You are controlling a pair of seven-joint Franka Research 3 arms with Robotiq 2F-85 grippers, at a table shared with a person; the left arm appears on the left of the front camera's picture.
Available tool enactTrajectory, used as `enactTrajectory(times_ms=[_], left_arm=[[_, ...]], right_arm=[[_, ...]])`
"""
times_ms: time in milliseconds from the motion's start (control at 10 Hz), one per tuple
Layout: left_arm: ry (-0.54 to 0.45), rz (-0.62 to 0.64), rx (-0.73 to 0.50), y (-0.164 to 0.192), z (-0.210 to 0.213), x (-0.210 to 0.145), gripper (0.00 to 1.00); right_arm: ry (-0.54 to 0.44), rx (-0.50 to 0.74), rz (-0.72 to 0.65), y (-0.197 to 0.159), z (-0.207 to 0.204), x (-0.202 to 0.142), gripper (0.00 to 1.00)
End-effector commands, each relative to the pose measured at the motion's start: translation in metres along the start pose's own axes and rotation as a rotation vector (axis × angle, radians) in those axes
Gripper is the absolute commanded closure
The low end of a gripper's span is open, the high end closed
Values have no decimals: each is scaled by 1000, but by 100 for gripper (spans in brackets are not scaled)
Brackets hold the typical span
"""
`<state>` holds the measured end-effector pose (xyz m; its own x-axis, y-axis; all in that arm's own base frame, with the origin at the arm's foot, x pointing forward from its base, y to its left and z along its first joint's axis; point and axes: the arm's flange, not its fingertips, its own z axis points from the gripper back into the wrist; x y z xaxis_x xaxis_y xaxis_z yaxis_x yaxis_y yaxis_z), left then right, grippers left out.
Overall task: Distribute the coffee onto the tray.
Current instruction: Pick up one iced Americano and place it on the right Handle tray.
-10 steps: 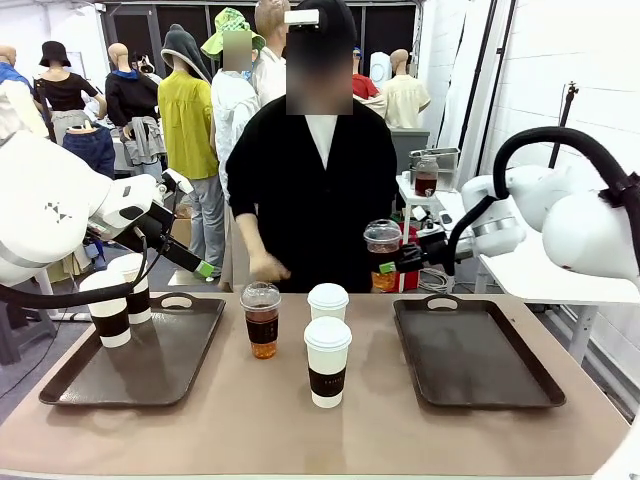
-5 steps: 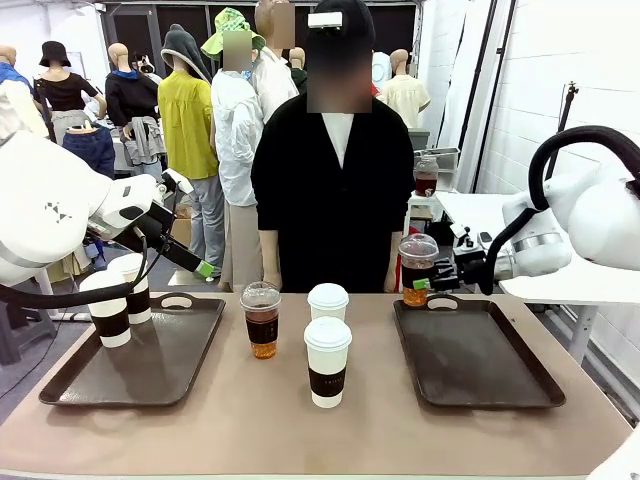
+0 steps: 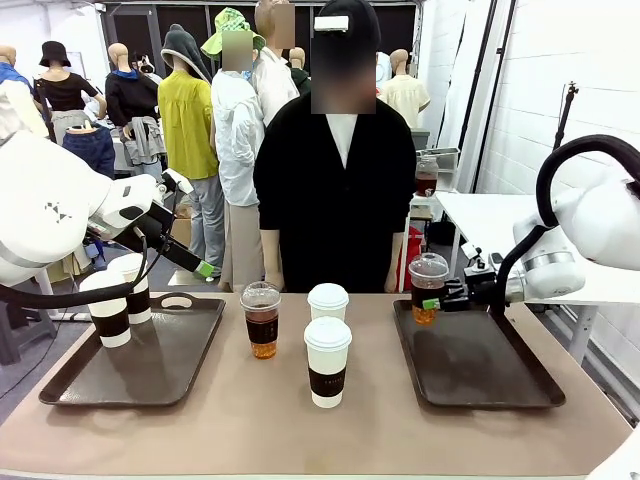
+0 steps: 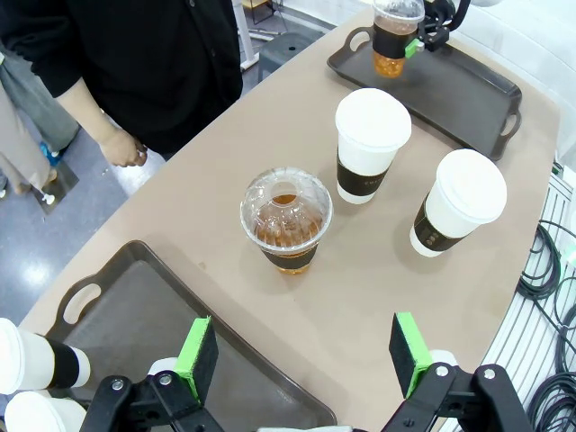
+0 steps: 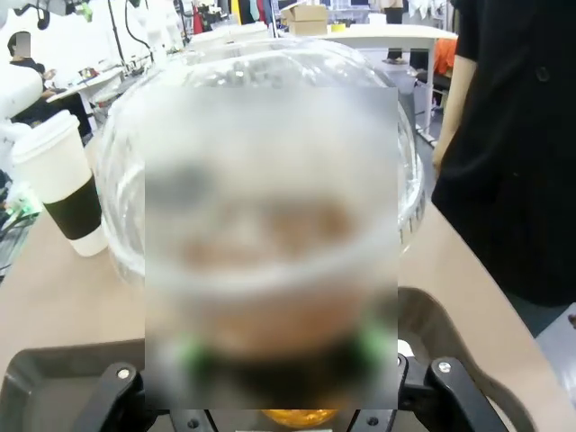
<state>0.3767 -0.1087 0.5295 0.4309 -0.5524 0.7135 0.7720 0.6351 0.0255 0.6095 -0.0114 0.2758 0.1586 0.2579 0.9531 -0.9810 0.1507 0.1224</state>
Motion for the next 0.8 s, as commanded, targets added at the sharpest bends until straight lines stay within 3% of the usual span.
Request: enactTrajectory(times_ms=[0, 700], left_arm=[[-5, 3, -16, 2, 0, -2, 0], [-5, 3, -16, 2, 0, -2, 0]], right_arm=[[-44, 4, 40, 3, -3, -7, 29], [-22, -6, 24, -6, -11, -25, 29]])
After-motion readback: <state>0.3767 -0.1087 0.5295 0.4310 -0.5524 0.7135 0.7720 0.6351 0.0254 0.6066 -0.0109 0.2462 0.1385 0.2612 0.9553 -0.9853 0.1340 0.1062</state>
